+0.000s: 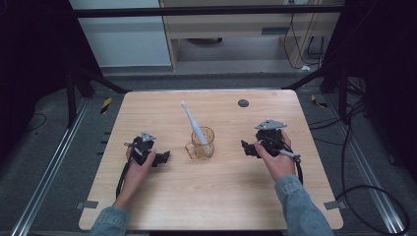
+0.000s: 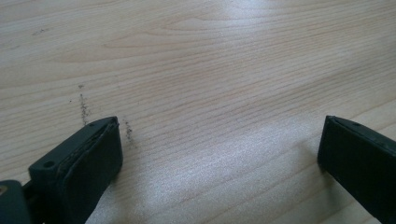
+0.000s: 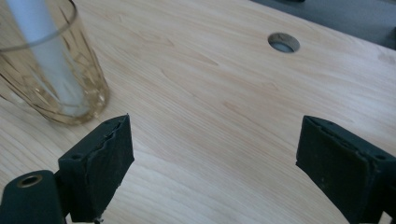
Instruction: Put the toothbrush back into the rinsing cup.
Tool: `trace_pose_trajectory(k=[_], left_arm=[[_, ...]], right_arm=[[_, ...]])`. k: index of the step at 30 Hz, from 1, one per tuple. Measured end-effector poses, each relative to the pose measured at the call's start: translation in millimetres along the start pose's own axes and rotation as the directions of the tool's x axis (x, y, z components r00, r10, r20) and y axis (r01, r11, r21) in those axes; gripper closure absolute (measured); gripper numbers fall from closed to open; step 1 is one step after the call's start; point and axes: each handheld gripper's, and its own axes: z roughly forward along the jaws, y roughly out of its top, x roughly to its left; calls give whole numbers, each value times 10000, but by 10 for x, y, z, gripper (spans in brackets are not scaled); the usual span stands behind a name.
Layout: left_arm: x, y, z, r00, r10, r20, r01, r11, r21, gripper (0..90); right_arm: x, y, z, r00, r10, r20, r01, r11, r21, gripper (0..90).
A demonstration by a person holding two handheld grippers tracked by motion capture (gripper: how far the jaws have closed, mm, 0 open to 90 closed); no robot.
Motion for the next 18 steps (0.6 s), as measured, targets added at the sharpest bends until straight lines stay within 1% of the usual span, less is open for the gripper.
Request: trace_pose_trajectory(k=[3,4,5,6,8,9,11,12,14,16,17,18], left_arm=[[0,0,0,10000,0,0,0,10000,0,0],[0,0,0,10000,-1,-1,1,10000,-2,0],[0,0,0,10000,0,1,0,10000,-1,0],[0,0,0,10000,0,1,0,10000,-1,0],[0,0,0,10000,1,1,-1,10000,1,0],[0,0,0,10000,-1,2,1,10000,0,0],[0,0,0,10000,0,3,0,10000,2,0],[0,0,0,10000,1,2,-1,10000,1,0],[0,0,0,10000,-1,1,1,10000,0,0],[0,0,0,10000,-2,2,2,10000,-3,0],[0,0,0,10000,-3,3,3,10000,-1,0],[0,0,0,10000,-3,3,3,10000,-1,0]], right_arm=[[-60,-47,-7,9999,47,128,-49,9999,140,114],[-119,-97,-18,9995,171,251,-176,9996,204,119],[-143,-127,-22,9989,390,252,-395,9990,189,129],[-143,-127,-22,9989,390,252,-395,9990,189,129],[-184,-181,-18,9980,610,188,-615,9978,245,135],[-212,-224,-5,9973,695,248,-704,9968,366,135],[-227,-241,3,9971,713,260,-724,9964,434,136],[-258,-267,16,9967,740,337,-758,9957,533,136],[-271,-275,18,9963,770,384,-792,9952,572,135],[-304,-286,13,9957,757,534,-791,9947,657,136],[-341,-302,14,9949,828,581,-870,9934,744,136],[-341,-302,14,9949,828,581,-870,9934,744,136]])
